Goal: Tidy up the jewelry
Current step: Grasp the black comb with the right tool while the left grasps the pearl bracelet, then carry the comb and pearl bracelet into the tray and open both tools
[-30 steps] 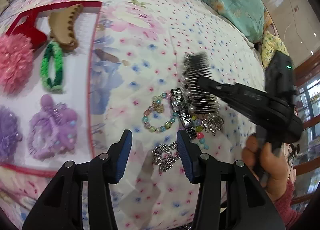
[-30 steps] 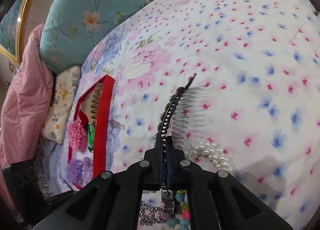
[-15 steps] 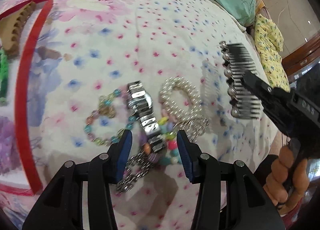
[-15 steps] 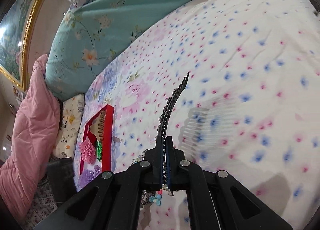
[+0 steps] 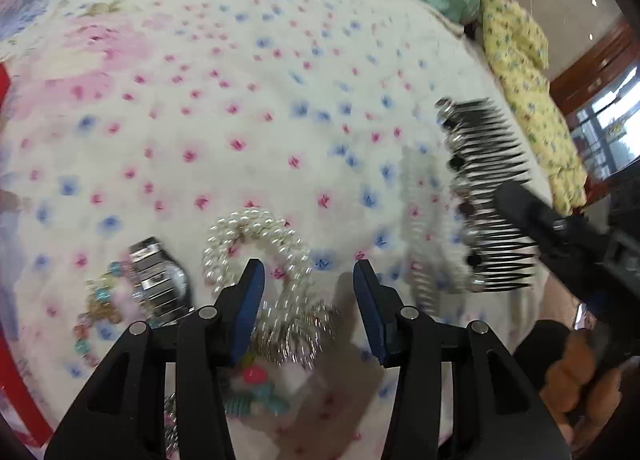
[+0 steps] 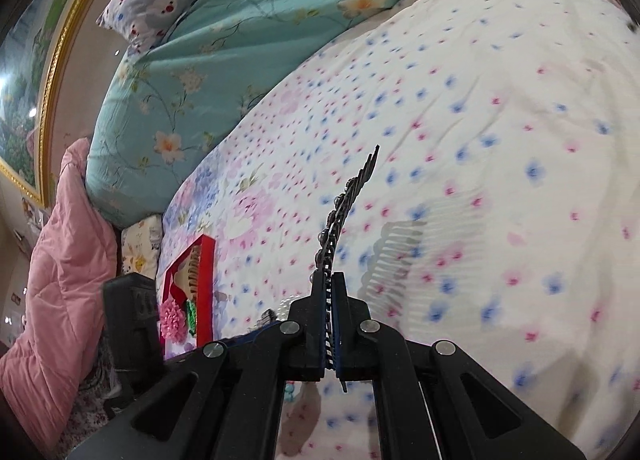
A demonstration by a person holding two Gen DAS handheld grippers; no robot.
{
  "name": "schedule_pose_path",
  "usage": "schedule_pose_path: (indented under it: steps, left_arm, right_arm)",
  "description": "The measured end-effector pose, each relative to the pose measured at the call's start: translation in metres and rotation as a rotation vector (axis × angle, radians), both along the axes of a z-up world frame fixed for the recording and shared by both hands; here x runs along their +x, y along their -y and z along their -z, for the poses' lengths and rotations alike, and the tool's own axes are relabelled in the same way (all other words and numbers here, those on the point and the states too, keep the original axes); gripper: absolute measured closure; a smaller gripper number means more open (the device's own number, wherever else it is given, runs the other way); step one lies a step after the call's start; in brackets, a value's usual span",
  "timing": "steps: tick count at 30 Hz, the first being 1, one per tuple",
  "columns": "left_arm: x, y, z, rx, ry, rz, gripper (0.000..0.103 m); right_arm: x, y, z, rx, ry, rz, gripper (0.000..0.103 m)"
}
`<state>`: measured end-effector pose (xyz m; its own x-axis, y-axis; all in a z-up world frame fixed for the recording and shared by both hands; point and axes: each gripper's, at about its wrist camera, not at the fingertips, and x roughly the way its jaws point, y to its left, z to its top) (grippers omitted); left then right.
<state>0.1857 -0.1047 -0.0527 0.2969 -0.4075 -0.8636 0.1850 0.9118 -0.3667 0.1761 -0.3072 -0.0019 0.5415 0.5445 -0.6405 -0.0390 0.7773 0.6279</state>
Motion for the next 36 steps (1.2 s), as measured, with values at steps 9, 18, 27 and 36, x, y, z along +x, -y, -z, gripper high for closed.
schedule_pose_path:
  steps: [9, 18, 27, 36]
  left_arm:
    - [-0.011, -0.017, -0.014, 0.012, 0.056, -0.014, 0.093]
    - [-0.049, -0.071, -0.055, -0.078, 0.127, -0.119, 0.094]
    - [-0.08, -0.14, -0.09, -0.123, 0.206, -0.261, 0.094]
    - [-0.109, -0.209, -0.1, -0.129, 0.236, -0.419, 0.094]
  right_arm:
    - [-0.005, -0.003, 0.0, 0.013, 0.001, -0.017, 0.101]
    - [-0.012, -0.03, -0.009, 0.018, 0.01, -0.081, 0.101]
    - [-0.019, -0.081, -0.02, 0.017, 0.025, -0.191, 0.101]
    - [-0.024, -0.151, -0.024, 0.014, 0.026, -0.334, 0.101]
